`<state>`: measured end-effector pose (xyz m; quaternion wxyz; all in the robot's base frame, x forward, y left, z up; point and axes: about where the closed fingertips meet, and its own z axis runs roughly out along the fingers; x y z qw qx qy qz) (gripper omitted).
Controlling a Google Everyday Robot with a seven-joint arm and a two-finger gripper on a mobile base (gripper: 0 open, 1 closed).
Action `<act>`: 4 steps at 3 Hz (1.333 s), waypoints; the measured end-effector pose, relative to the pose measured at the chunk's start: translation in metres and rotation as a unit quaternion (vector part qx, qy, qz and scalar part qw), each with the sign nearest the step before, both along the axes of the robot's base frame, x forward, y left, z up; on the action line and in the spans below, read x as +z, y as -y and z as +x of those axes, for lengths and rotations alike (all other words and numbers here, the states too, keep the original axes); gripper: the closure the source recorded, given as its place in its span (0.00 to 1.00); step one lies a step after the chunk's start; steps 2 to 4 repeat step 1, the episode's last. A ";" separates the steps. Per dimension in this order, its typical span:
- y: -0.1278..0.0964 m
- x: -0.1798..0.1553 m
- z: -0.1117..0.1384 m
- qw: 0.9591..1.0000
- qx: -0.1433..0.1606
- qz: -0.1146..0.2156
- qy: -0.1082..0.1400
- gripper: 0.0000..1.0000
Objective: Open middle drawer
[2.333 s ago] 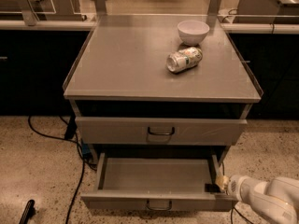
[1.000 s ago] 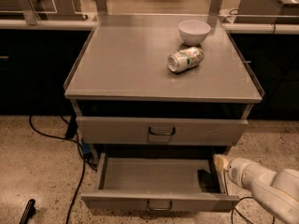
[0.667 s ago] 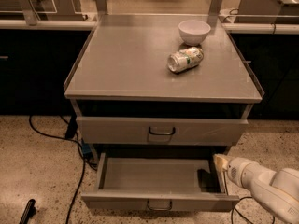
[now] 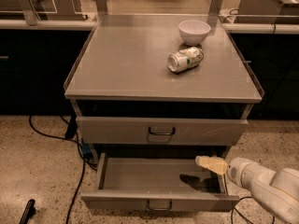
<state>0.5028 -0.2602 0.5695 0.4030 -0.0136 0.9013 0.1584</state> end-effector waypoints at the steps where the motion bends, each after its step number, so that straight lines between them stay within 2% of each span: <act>1: 0.000 0.000 0.000 1.000 0.000 0.000 0.000 0.00; 4: 0.000 0.000 0.000 1.000 0.000 0.000 0.000 0.00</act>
Offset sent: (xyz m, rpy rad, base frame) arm 0.0000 0.0000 0.0000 0.0000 0.0000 0.0000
